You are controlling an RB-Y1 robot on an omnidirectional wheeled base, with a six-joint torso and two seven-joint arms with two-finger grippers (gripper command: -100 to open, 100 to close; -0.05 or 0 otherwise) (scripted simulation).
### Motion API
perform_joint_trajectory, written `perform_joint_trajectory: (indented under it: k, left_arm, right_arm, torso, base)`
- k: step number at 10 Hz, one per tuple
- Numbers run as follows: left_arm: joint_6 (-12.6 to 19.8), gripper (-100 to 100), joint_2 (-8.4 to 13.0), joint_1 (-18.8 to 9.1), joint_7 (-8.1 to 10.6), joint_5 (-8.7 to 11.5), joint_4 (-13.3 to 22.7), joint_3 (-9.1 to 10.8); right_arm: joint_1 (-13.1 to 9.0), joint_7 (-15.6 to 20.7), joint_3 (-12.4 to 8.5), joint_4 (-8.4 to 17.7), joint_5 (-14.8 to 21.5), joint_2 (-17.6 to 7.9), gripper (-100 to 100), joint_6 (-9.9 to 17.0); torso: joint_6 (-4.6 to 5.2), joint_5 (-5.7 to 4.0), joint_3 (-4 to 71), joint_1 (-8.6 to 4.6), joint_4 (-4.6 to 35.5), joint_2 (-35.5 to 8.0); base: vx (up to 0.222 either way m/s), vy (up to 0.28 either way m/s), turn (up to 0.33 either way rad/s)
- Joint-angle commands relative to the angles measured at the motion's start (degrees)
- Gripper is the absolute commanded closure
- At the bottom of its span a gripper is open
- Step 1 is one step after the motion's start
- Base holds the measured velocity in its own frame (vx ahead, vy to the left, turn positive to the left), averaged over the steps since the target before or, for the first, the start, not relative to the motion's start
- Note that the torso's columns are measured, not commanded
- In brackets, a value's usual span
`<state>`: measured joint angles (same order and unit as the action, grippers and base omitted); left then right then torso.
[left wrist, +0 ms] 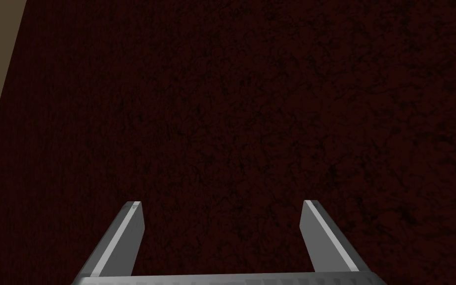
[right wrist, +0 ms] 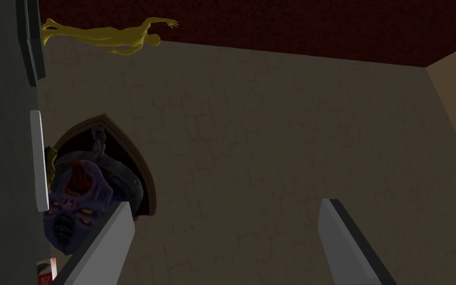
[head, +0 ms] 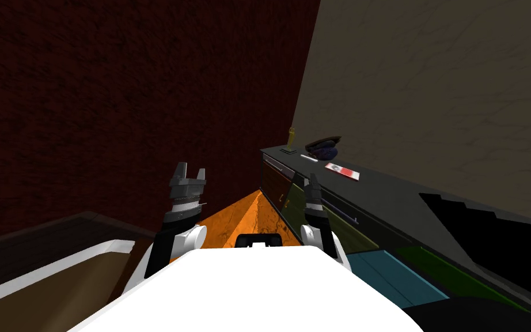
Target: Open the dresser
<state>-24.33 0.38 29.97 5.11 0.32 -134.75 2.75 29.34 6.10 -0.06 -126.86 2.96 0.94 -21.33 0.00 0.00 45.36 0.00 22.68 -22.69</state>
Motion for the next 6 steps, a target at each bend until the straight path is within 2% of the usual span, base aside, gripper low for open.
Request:
perform_joint_trajectory:
  k: [1,3,4,6]
  left_arm:
    - [0.0,0,0.0,0.0,0.00,0.0,0.0,0.00]
    - [0.0,0,0.0,0.0,0.00,0.0,0.0,0.00]
    - [0.0,0,0.0,0.0,0.00,0.0,0.0,0.00]
    - [0.0,0,0.0,0.0,0.00,0.0,0.0,0.00]
  right_arm:
    - [0.0,0.0,0.0,0.0,0.0,0.0,0,0.0]
    - [0.0,0.0,0.0,0.0,0.0,0.0,0,0.0]
    - [-0.3,0.3,-0.3,0.1,1.3,-2.3,-100,-0.4]
    - [-1.1,1.0,-0.9,0.3,4.2,-5.4,-100,-1.4]
  torso:
    - [0.00,0.00,8.5,0.00,4.2,-4.2]
    - [0.00,0.00,25.4,0.00,12.7,-12.7]
    - [0.00,0.00,33.8,0.00,16.9,-16.9]
    - [0.00,0.00,38.9,0.01,19.4,-19.4]
  base:
    - [0.000,0.000,0.000]
    - [0.000,0.000,0.000]
    - [0.009,0.005,-0.003]
    - [0.010,0.010,-0.009]
